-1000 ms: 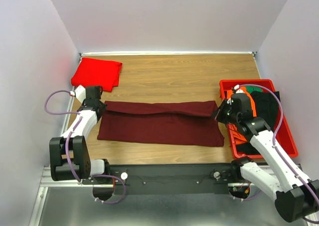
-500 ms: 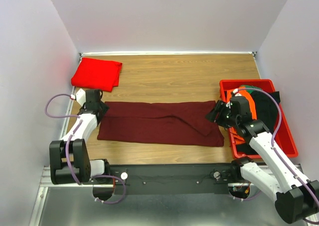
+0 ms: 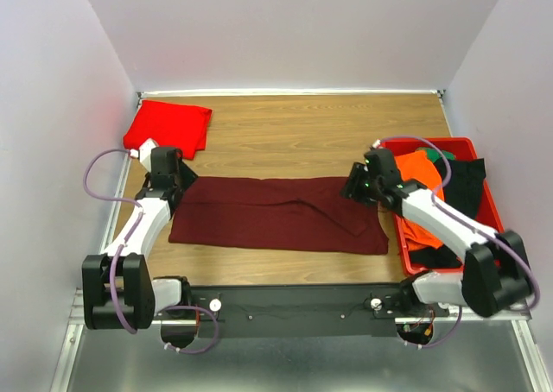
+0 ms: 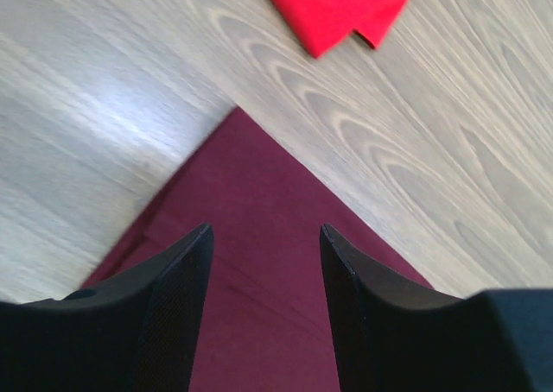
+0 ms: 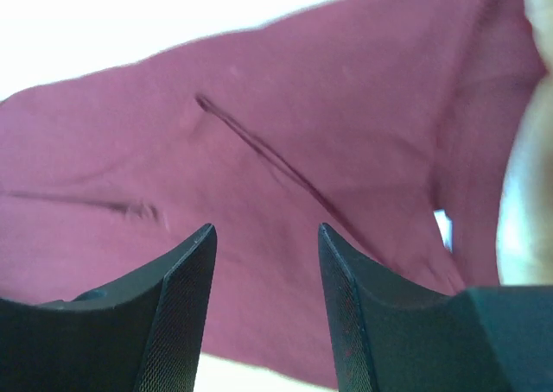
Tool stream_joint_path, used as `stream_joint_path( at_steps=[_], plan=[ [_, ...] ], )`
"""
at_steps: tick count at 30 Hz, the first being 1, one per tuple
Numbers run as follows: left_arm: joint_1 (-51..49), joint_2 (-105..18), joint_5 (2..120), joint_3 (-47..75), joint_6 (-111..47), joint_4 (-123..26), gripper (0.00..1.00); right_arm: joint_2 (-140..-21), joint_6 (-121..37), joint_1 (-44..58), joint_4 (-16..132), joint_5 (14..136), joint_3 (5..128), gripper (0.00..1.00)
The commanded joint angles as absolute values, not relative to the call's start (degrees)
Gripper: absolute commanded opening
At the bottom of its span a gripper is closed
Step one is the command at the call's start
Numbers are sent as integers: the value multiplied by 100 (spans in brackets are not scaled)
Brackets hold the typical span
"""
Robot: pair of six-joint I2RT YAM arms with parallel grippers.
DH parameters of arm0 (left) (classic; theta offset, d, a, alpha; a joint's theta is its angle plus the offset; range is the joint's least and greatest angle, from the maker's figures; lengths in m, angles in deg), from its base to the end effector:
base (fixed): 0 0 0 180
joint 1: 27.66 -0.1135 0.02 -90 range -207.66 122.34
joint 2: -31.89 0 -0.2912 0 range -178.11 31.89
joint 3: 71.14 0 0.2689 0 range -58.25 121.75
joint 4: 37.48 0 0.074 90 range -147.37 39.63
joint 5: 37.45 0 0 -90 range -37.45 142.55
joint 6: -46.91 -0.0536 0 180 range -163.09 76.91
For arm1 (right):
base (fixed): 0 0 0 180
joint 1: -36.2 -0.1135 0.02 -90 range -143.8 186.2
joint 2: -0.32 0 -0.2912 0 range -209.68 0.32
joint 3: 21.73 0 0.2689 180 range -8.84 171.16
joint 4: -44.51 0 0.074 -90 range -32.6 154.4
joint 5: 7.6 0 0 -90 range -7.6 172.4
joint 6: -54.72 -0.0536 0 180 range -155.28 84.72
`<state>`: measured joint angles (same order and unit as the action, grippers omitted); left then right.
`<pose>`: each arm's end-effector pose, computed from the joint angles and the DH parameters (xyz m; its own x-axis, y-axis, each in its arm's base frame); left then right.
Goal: Fold and stack the t-shirts
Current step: Fold the tshirt
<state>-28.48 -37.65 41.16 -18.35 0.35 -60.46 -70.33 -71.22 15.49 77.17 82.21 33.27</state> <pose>0.2728 0.0145 0.2280 -0.3500 -0.6791 -0.6452 -0.5599 0.7039 -0.4372 0.2500 0.0947 0.2204 -0.7743 0.3347 -0.5370 0.1220 0.9117 0.3924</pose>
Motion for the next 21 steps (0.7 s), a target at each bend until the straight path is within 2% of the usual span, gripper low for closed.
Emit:
stream_joint_path(
  at_steps=[1, 10, 21],
  plan=[
    [-2584, -3825, 4464, -1764, -230, -5741, 60, -7849, -6930, 1028, 6989, 9091, 3940, 57],
    [-2142, -3658, 5544, -1817, -609, -5222, 60, -9362, -6376, 895, 5978, 9295, 4257, 57],
    [-2134, -3342, 5879, -1220, -1338, -5836, 60, -9442, -6331, 746, 5793, 8960, 4275, 57]
  ],
)
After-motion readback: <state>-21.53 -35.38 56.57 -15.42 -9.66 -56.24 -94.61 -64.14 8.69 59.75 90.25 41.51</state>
